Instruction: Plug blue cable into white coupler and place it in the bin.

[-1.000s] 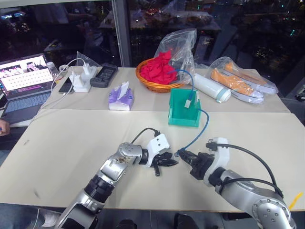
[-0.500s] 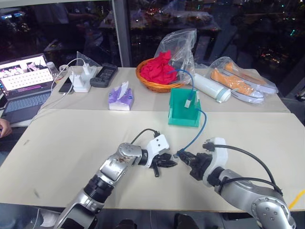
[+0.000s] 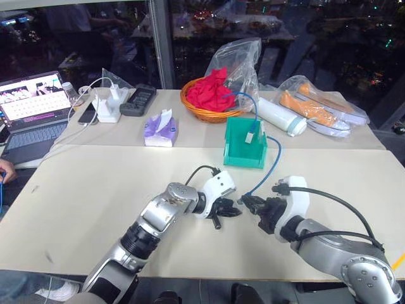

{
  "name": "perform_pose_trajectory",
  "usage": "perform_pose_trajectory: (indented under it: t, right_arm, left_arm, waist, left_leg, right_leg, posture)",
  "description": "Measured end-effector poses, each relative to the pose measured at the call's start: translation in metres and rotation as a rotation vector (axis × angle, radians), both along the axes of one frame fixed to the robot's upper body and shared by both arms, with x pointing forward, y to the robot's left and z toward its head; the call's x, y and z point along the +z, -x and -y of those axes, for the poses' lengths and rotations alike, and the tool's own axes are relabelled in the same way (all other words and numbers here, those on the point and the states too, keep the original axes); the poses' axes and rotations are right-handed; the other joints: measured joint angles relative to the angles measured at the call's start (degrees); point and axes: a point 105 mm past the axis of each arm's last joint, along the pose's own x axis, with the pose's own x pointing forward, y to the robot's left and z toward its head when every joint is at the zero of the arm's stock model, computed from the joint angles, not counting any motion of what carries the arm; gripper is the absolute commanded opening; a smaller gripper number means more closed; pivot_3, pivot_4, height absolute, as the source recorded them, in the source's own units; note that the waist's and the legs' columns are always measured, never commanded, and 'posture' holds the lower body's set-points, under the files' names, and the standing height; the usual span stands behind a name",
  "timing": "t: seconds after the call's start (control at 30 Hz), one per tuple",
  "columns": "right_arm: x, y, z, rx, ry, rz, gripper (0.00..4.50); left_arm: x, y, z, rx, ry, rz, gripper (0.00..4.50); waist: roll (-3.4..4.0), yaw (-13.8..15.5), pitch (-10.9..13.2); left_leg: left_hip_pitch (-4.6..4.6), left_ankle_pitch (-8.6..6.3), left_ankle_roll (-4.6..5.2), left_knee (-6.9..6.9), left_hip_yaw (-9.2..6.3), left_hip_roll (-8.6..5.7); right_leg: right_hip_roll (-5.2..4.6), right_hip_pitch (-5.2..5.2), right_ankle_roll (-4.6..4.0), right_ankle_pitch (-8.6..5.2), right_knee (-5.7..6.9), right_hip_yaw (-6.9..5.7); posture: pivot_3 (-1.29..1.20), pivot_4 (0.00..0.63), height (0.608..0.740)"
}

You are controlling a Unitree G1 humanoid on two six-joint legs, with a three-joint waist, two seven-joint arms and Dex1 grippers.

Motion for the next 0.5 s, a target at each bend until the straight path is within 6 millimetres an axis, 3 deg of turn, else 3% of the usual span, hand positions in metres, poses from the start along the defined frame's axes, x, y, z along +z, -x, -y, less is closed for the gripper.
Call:
perform_pose_trajectory:
  t: [0.5]
  right_arm:
    - [-0.0055,0.0019,0.0036,0.065,0.096,-0.033,0.00]
  left_arm:
    - [-0.0065,0.0043,0.0051,-0.015,-0.041,0.021,0.64]
  waist:
    - [0.00,0.0,0.0]
  left_leg:
    - [0.00,0.00,0.00,0.00,0.00,0.00]
  right_leg:
    - [0.00,0.00,0.00,0.00,0.00,0.00]
  posture:
    - [0.00,0.150,0.740]
